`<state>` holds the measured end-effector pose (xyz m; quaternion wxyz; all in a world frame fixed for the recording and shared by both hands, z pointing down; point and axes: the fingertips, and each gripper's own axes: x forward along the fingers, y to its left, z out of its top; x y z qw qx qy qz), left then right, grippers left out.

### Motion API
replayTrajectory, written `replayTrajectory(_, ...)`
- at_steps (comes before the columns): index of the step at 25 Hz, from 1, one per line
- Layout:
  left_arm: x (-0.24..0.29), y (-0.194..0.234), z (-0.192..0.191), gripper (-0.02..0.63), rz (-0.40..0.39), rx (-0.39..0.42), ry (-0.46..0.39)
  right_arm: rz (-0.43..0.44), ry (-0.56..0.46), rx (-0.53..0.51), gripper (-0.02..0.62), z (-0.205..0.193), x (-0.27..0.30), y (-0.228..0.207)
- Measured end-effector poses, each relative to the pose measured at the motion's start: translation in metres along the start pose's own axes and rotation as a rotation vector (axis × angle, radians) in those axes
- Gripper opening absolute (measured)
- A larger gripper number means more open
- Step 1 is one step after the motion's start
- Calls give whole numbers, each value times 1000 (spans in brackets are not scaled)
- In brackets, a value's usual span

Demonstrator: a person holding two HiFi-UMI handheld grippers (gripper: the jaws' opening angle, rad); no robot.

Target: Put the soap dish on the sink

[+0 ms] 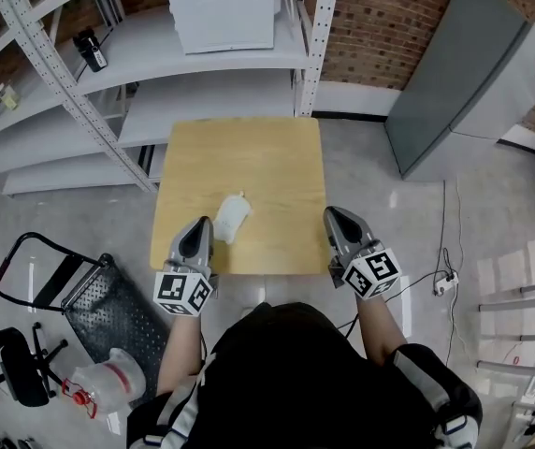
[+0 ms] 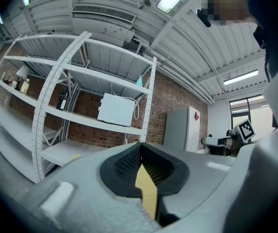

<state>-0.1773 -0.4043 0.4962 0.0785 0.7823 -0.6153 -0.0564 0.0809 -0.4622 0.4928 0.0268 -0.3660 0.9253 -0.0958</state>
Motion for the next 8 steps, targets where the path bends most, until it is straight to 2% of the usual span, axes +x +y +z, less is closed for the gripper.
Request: replayTrajectory(8, 9, -5, -13, 5, -34, 0, 47, -17, 13, 30, 6, -6, -4, -7)
